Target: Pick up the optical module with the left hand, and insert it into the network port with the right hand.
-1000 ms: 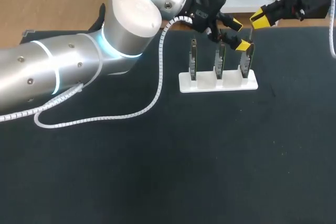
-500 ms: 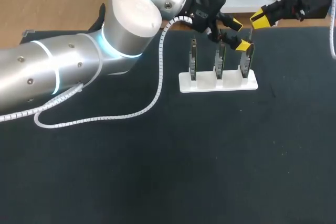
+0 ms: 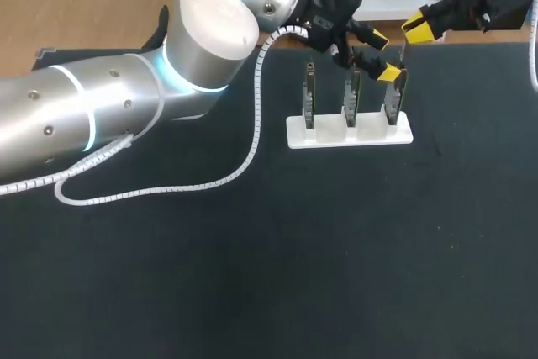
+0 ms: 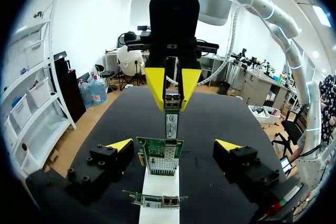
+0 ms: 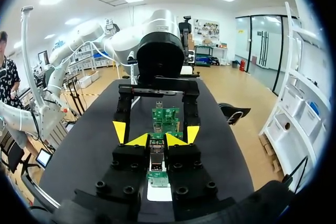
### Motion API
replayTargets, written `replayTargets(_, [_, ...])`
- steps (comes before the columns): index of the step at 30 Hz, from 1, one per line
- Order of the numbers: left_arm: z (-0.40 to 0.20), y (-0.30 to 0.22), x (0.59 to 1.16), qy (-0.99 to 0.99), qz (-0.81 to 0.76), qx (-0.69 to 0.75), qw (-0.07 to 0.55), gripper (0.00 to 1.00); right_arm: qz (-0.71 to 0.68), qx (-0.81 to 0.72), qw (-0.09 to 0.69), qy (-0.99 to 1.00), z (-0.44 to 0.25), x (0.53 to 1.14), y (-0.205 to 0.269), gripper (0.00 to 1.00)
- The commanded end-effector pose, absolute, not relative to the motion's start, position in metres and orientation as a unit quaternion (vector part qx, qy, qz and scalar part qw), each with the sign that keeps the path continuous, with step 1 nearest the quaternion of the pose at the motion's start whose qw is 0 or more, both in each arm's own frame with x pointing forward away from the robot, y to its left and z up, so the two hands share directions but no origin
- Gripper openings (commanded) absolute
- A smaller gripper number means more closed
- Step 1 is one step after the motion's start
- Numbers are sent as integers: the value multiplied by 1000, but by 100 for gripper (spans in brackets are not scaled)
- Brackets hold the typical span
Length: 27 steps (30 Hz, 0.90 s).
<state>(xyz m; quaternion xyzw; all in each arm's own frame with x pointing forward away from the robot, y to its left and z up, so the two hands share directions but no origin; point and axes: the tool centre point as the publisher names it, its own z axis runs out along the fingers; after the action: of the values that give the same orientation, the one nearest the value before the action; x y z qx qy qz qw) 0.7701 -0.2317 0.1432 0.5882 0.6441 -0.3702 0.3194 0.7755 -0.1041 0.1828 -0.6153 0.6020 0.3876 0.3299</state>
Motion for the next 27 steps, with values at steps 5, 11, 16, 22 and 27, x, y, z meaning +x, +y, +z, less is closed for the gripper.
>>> replayTargets(5, [144,-233,772,645,-370,589,316,100,382,-614,334,604,183,769,-104,0])
replayTargets(11, [144,-233,772,645,-370,589,316,100,380,-620,331,602,181,768,-103,0])
replayTargets(16, [144,-233,772,645,-370,589,316,100,378,-622,332,600,181,768,-103,0])
replayTargets(22, [144,-233,772,645,-370,589,316,100,378,-618,332,605,177,769,-105,0])
replayTargets(27, [144,-233,772,645,-370,589,316,100,380,-615,334,606,177,768,-105,0])
